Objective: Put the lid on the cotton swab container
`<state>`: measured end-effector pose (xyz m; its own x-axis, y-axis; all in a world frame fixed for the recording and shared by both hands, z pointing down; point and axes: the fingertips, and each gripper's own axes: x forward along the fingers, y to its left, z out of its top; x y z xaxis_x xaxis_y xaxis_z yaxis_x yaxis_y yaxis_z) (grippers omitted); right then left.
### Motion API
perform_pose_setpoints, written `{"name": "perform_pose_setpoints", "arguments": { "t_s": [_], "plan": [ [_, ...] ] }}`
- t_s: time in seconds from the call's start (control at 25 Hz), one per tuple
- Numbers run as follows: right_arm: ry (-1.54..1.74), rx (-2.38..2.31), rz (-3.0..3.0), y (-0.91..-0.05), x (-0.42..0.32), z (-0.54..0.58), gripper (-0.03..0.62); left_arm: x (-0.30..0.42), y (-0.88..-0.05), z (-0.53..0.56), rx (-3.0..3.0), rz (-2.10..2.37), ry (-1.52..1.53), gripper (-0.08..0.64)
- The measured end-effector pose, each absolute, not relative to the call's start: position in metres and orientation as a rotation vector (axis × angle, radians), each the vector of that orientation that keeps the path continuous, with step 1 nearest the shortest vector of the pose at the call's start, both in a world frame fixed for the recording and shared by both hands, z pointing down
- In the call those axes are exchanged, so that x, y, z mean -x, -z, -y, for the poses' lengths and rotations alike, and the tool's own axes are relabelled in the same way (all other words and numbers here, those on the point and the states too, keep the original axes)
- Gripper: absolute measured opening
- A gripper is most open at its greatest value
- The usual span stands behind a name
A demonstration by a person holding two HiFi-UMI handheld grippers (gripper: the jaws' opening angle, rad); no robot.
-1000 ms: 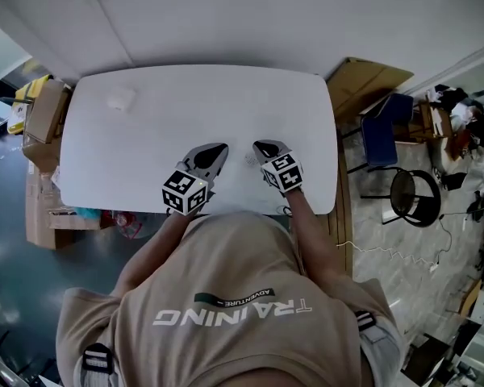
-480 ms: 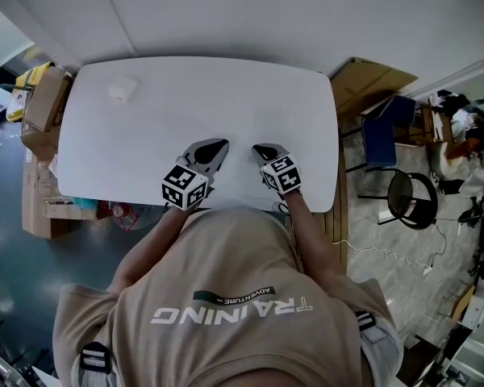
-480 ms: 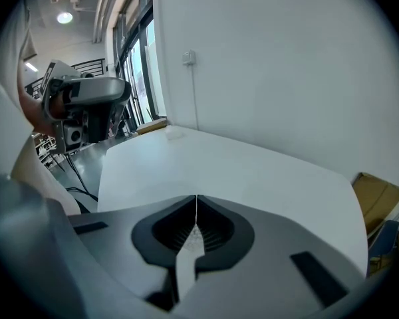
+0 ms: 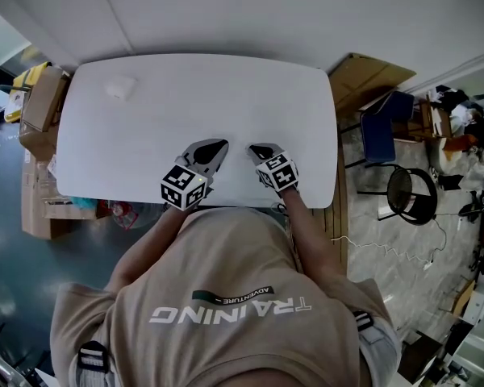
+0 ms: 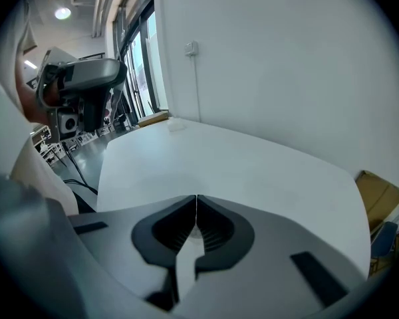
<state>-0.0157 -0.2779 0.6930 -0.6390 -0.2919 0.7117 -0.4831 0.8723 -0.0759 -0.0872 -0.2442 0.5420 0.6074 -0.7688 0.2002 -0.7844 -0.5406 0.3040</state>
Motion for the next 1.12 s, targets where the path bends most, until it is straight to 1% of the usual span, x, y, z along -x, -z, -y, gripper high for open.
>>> {"name": "perform_pose_setpoints", "arguments": {
  "t_s": [0.28, 0.64, 0.96, 1.12],
  "plan": [
    [-0.218, -0.544, 2.24, -0.693, 0.02, 0.274, 0.02, 0.081, -0.541, 0.246, -2.486, 1.216, -0.059, 0.012],
    [-0.189, -0.511, 2.11, -0.695, 0.021, 0.272, 0.018, 0.066, -0.54, 0.244, -2.514, 1.176, -0.066, 0.012],
    [-0.164, -0.567, 2.197, -0.692, 0.018, 0.271, 0.02, 0.066, -0.529, 0.242, -2.55, 1.192, -0.062, 0.012],
    [-0.142, -0.62, 2.259, -0.675, 0.009, 0.265, 0.018, 0.069, -0.525, 0.242, -2.563, 1.211, -0.065, 0.012]
  ]
}}
